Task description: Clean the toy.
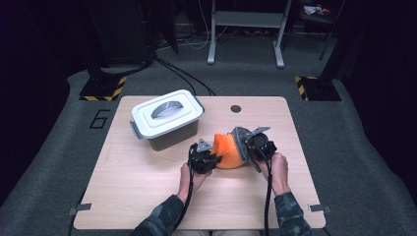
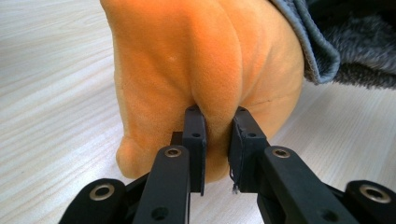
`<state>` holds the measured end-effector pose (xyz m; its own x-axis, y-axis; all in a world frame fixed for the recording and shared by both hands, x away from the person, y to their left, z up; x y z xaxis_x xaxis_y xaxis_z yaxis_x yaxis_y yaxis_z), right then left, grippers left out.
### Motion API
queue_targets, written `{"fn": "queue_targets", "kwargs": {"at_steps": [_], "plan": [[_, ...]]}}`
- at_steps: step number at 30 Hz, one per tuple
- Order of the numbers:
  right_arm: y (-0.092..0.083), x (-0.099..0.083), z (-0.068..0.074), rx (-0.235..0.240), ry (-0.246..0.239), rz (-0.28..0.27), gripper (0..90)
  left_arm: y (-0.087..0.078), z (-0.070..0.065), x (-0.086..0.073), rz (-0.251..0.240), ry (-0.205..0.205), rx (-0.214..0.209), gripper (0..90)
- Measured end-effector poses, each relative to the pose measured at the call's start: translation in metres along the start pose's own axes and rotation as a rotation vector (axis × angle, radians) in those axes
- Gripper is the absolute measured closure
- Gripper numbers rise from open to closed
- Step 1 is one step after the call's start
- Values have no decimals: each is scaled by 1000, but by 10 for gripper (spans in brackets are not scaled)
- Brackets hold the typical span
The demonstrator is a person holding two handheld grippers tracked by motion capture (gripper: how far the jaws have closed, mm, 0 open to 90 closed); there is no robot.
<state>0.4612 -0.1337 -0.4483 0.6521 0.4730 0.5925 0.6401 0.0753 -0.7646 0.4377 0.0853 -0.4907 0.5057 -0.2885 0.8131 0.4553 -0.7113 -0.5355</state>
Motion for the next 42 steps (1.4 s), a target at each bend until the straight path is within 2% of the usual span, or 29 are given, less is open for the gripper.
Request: {"fn": "queue_targets", "kwargs": {"at_steps": [7,13,16,20,23,26,27,28,30,32,34,36,37,38,40,42], "plan": [[19,-13,-7,5,36,53,747,0,1,-1,-2,1,3,783],[33,-20,-11,38,62,88,746,-1,0,-1,-1,3,6,782],[29,-21,-13,30,76,98,746,-1,1,-1,-6,3,5,782],[9,-15,-18,18,76,41,748,-1,1,-1,-3,-3,7,781],[-8,-6,-16,11,60,-16,747,-2,1,-1,1,1,5,780],[-26,8,-7,32,32,-63,746,-2,1,-1,0,2,5,780],[-26,8,-7,32,32,-63,746,-1,1,-1,0,2,6,780],[-35,18,2,54,6,-91,745,-2,0,-1,3,6,7,779],[-39,25,11,60,-19,-106,745,-2,0,0,5,8,8,779],[-41,31,21,81,-56,-114,744,-1,0,0,3,9,10,779],[-39,36,29,85,-85,-118,742,-2,0,0,6,14,9,779],[-35,39,36,85,-101,-98,740,-2,-1,0,9,21,13,778],[-32,39,38,80,-128,-110,740,-2,-1,0,10,22,13,778],[-31,39,40,75,-122,-93,740,-2,0,0,14,28,13,778],[-28,39,41,56,-141,-90,741,-1,-1,0,13,28,12,777],[-28,38,40,54,-133,-82,742,-1,-1,0,11,33,11,777]]}}
Point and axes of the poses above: each handheld gripper's, and its own axes: y roughly forward along the jaws, x roughly out of its top, z roughly to its left, the point moved 1 cm from there along y, roughly forward along the jaws, and after that the axes turned 6 degrees about -x, right-handed, at the moved point
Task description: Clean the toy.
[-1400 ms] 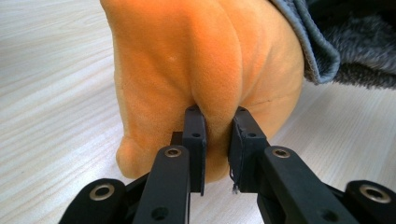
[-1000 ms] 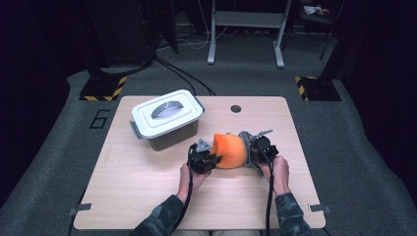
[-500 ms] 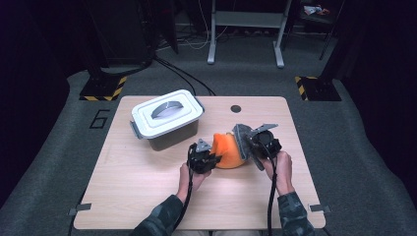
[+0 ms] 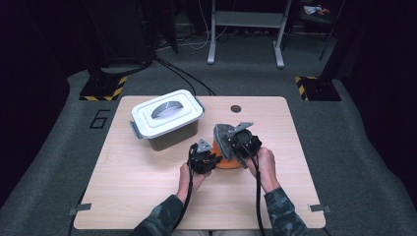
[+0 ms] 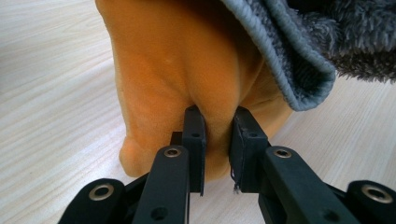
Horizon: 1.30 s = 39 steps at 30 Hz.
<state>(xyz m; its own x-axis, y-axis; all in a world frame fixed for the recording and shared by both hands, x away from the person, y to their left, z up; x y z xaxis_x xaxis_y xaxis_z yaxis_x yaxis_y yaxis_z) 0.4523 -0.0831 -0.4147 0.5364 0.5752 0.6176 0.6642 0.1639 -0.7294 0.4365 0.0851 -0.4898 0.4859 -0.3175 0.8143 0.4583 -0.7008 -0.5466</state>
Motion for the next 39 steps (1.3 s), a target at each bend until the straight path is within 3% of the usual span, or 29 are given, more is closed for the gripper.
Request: {"fn": "queue_targets", "kwargs": {"at_steps": [6,20,27,31,39], "plan": [[2,-5,-7,-28,3,8,743,1,-1,0,-4,-5,-2,777],[14,-31,-30,-61,86,76,743,1,-1,0,-4,-4,-7,776],[31,-50,-38,-49,146,138,743,1,0,0,1,2,-7,777],[42,-57,-40,-49,152,173,743,1,0,0,0,-3,-9,777],[61,-69,-41,1,206,219,742,1,1,-1,2,-3,-6,777]]}}
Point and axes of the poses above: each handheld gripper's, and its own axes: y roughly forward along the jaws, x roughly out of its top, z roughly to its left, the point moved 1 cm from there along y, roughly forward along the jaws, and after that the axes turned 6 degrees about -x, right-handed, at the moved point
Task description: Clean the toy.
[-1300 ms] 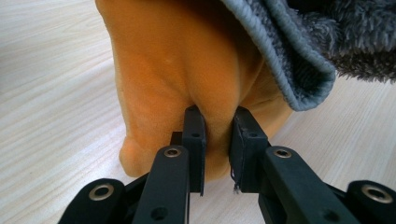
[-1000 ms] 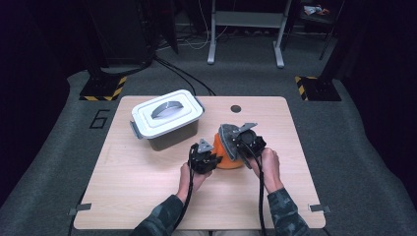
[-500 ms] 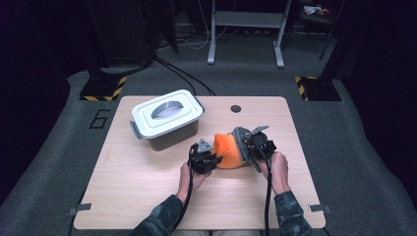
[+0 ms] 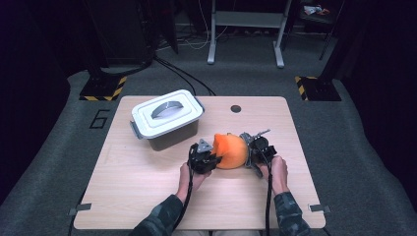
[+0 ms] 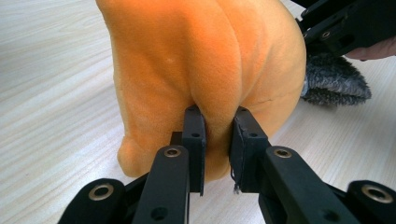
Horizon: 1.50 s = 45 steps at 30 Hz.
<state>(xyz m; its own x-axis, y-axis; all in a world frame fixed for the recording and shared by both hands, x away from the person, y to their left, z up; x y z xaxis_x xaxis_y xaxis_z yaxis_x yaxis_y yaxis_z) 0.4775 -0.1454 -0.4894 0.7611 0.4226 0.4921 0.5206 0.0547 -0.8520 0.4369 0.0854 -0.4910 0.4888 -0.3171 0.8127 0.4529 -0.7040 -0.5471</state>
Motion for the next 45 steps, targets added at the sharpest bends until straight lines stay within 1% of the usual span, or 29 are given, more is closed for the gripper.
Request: {"fn": "queue_targets", "kwargs": {"at_steps": [3,4,6,8,9,10,12,13,14,17,18,20,21,23,24,25,26,27,30,34,35,36,38,39,40,41,43,44,45], "plan": [[3,-1,-1,12,7,1,742,0,0,0,1,1,0,777],[3,-1,-2,12,-2,-4,742,0,0,0,0,0,0,777],[0,-1,-4,12,5,2,742,-1,1,0,2,1,-2,777],[-6,-1,-7,0,15,-7,745,-1,1,0,3,4,-1,777],[-10,-1,-9,-7,27,-19,745,-1,2,0,1,5,-3,777],[-15,-1,-12,-22,20,-40,746,-1,2,0,1,6,-2,777],[-27,0,-16,-36,24,-74,746,-1,2,0,4,5,-1,776],[-35,2,-15,-40,33,-92,746,-1,2,0,4,6,-1,776],[-42,4,-16,-49,24,-119,746,-1,2,0,4,6,-1,776],[-63,12,-8,-51,0,-179,746,-1,2,0,2,3,-2,775],[-69,15,-4,-48,-12,-188,746,-1,2,0,3,6,-1,775],[-76,20,5,-24,-33,-208,746,-1,2,0,1,4,0,774],[-77,22,10,-11,-43,-210,745,-1,2,0,1,4,0,773],[-73,25,18,37,-53,-204,745,-1,3,0,0,4,0,770],[-70,26,21,41,-56,-196,746,-1,3,0,-1,1,-1,767],[-66,26,24,32,-63,-186,747,-1,3,0,-1,3,-1,764],[-63,26,24,28,-62,-191,747,-1,3,0,-5,-2,-4,761],[-61,26,24,26,-55,-188,747,-1,3,0,-7,1,-12,757],[-59,27,22,25,-50,-188,747,-1,4,1,-16,3,-15,730],[-58,27,21,21,-48,-184,747,-4,4,2,-17,5,-18,613],[-57,28,20,9,-54,-183,747,-6,4,3,-14,17,-13,575],[-56,28,20,7,-55,-187,747,-7,4,3,-17,21,-15,548],[-56,29,20,3,-51,-181,747,-8,2,3,3,69,13,505],[-56,30,20,-1,-52,-185,747,-7,1,3,4,72,9,477],[-55,30,19,1,-54,-187,747,-6,0,3,11,83,15,459],[-55,31,19,0,-54,-187,747,-4,-1,2,18,97,30,449],[-55,31,19,1,-56,-188,747,-1,-2,2,34,117,34,441],[-54,31,19,-1,-56,-188,747,1,-3,2,41,136,51,442],[-54,31,19,0,-57,-188,747,4,-4,2,39,145,63,460]]}}
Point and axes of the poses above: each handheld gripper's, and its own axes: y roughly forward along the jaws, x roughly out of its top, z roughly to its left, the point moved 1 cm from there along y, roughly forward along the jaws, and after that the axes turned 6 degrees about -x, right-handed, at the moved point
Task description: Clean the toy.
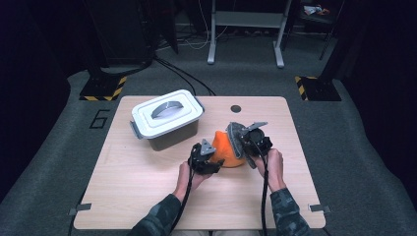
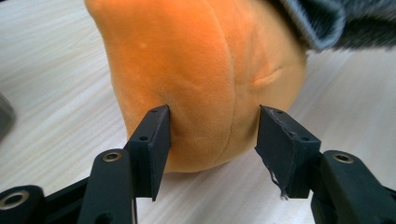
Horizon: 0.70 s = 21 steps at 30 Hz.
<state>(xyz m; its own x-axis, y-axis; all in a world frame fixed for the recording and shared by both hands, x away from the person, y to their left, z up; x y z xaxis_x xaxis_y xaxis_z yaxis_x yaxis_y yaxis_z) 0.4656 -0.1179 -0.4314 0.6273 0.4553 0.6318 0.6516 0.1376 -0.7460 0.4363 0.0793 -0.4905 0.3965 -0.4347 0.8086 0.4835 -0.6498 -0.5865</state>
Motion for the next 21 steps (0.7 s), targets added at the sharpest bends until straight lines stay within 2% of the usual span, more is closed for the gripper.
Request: {"fn": "queue_targets", "kwargs": {"at_steps": [3,5,8,11,14,16,17,19,21], "plan": [[0,0,0,-2,-2,-1,746,3,-1,0,12,26,22,560],[0,-1,-1,-2,8,-4,746,4,-1,0,3,17,30,651],[-1,-2,-2,-5,9,-13,745,3,1,0,-13,-12,15,753],[-4,-4,-5,-6,25,-26,744,1,2,0,-34,-53,3,788],[-9,-5,-6,-14,42,-25,744,-3,4,3,-44,-75,-9,803],[-12,-5,-8,-17,35,-40,744,-5,3,5,-52,-102,-19,808],[-12,-5,-8,-17,35,-40,744,-5,3,5,-52,-102,-19,808],[-22,-4,-6,-17,41,-51,744,-8,3,8,-61,-122,-30,809],[-29,-1,-3,-17,25,-64,744,-11,2,11,-70,-133,-37,810]]}}
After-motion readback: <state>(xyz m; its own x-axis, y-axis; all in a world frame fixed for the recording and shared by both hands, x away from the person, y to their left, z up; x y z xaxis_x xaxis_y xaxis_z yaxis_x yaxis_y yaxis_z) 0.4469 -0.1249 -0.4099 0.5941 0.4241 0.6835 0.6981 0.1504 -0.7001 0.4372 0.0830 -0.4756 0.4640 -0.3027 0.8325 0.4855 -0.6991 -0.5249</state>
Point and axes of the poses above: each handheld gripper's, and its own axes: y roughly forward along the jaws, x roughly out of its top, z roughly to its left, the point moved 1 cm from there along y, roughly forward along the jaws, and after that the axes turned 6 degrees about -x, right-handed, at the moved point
